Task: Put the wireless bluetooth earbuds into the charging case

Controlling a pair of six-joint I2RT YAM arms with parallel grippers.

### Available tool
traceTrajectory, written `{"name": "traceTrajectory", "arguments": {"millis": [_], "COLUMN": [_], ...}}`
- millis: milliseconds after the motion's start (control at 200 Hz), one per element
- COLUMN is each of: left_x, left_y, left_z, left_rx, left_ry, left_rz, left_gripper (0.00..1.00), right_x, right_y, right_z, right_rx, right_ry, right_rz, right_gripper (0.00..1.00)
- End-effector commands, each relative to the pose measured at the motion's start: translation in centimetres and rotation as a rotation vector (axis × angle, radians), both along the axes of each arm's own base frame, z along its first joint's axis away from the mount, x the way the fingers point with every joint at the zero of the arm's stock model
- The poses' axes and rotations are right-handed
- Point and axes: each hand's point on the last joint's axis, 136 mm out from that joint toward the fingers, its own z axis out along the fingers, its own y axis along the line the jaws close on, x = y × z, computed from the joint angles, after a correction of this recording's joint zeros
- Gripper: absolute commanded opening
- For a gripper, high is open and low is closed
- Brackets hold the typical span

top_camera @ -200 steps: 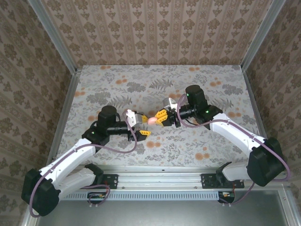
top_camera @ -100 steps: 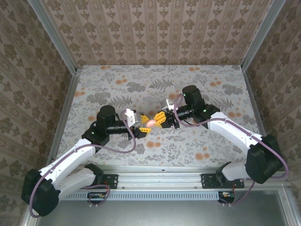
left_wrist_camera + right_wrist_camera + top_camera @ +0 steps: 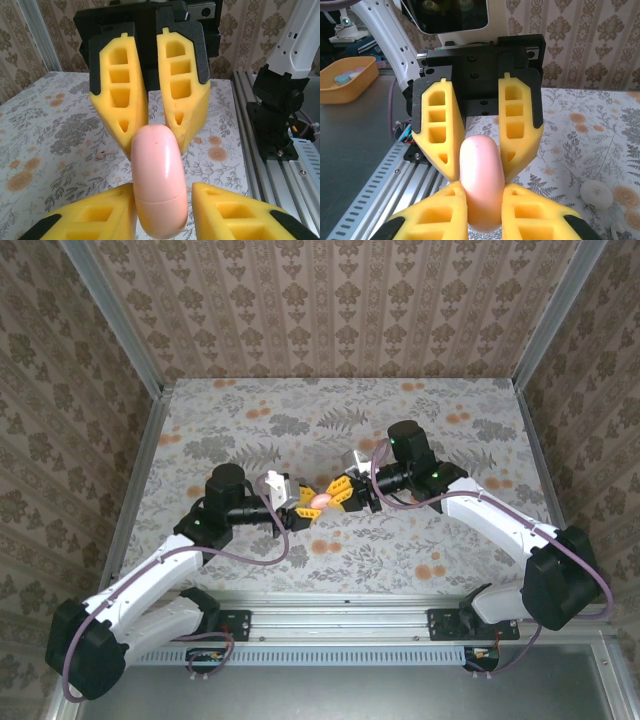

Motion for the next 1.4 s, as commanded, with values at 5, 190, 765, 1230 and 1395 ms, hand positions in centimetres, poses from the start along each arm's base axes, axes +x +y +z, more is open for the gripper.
{"name": "traceTrajectory", "arguments": {"millis": [5, 190, 765, 1230, 1395], "left_x": [-0.5, -0.3, -0.4, -0.5, -0.5], "left_y": [-0.1, 0.0, 0.1, 0.2, 0.2], "left_z": [0.1, 0.2, 0.3, 0.2, 0.0], "left_rx": [-0.012, -0.009, 0.0, 0.002, 0.009], "left_ry": [-0.005, -0.017, -0.025, -0.024, -0.021], "left_rz": [-0.024, -0.003, -0.003, -0.004, -0.002], "left_gripper": [0.31, 0.25, 0.24, 0.23, 0.22], "right_x": [-0.2, -0.2, 0.2, 2.2, 3.3], "right_y": [0.4, 0.4, 1.4, 1.3, 0.9], "right_z": [1.3, 1.1, 1.1, 0.5, 1.0], "right_rx": [0.034, 0.028, -0.022, -0.043, -0.023], "right_ry": [-0.017, -0.014, -0.04, -0.042, -0.045], "right_rz": [0.032, 0.029, -0.011, -0.095, -0.132], "right_gripper": [0.16, 0.19, 0.43, 0.42, 0.42]}}
